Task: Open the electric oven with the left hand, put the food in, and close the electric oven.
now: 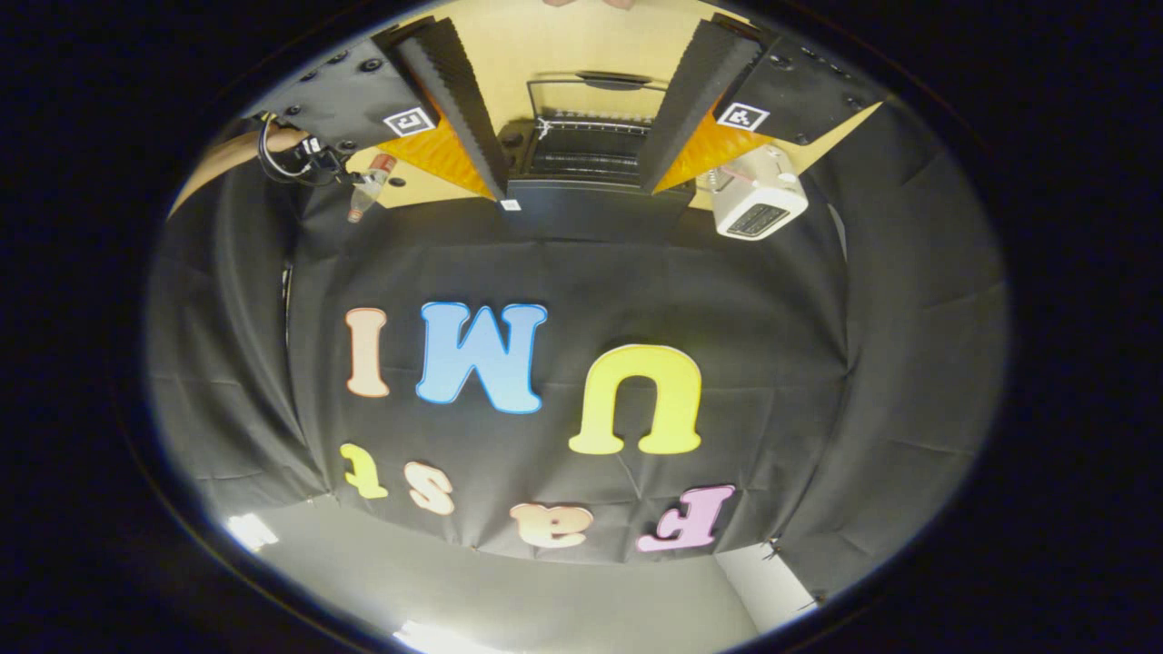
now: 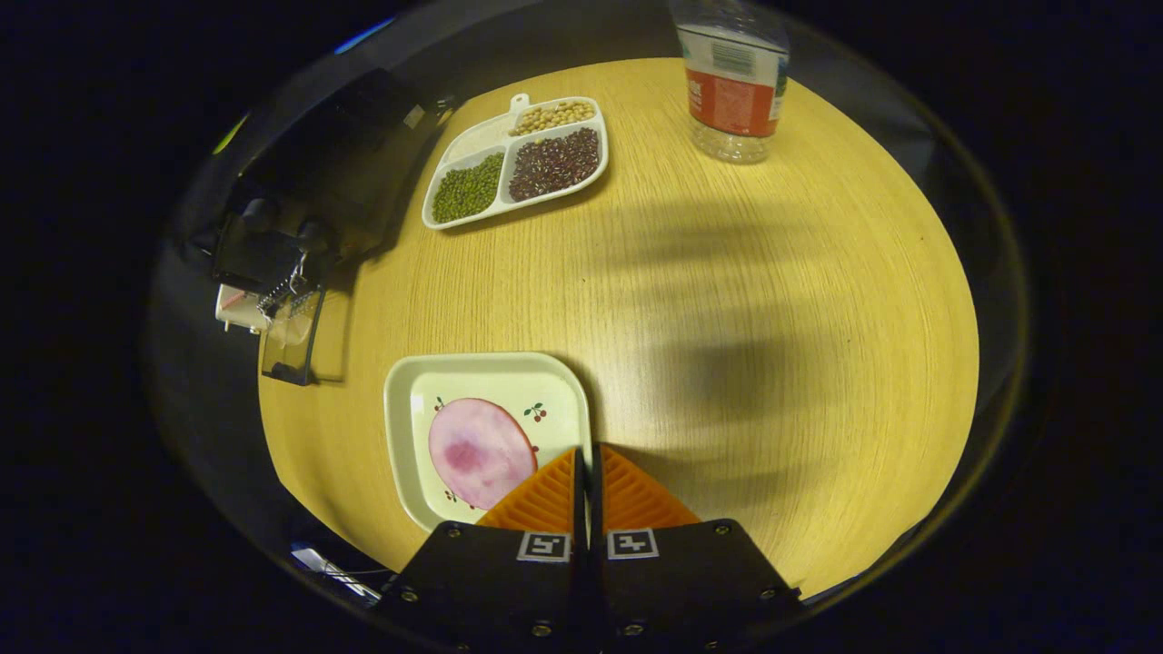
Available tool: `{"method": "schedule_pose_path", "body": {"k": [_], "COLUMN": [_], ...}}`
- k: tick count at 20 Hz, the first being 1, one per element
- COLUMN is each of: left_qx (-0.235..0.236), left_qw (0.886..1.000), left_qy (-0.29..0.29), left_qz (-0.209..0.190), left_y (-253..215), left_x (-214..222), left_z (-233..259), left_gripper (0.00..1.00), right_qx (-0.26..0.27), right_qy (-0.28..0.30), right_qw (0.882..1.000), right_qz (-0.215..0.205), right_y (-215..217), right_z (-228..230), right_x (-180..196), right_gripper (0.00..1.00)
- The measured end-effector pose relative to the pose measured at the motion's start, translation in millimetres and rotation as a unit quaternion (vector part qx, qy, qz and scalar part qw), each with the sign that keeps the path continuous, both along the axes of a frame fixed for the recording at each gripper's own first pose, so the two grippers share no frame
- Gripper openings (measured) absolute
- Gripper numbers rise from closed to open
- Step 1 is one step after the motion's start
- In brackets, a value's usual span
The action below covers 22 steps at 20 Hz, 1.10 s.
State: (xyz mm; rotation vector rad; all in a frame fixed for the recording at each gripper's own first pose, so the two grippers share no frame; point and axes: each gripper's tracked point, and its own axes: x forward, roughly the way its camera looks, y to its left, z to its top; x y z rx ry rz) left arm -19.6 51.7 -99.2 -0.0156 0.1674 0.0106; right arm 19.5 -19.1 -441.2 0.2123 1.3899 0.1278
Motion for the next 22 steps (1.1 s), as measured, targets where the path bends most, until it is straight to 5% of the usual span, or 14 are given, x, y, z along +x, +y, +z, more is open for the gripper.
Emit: {"method": "schedule_pose_path", "body": {"k": [4,10,22], "left_qx": [0.005,-0.006,-0.002], "left_qw": [1.000,0.999,1.000], "left_qy": [0.006,0.036,0.003], "left_qz": [-0.001,0.016,0.011], "left_y": [-30.1,-60.0,-47.1], "left_x": [-1.6,-9.9,9.7], "left_z": [2.2,-9.6,19.7], "left_gripper": [0.99,0.97,1.00], "right_qx": [0.110,0.239,0.314], "right_qy": [0.000,-0.021,-0.063], "right_qw": [0.992,0.965,0.934], "right_qz": [-0.054,-0.109,-0.161], "right_y": [2.3,-0.3,26.1], "right_z": [-0.4,2.1,52.9], "right_x": [-4.7,-14.3,-52.3], "right_gripper": [0.00,0.00,0.00]}}
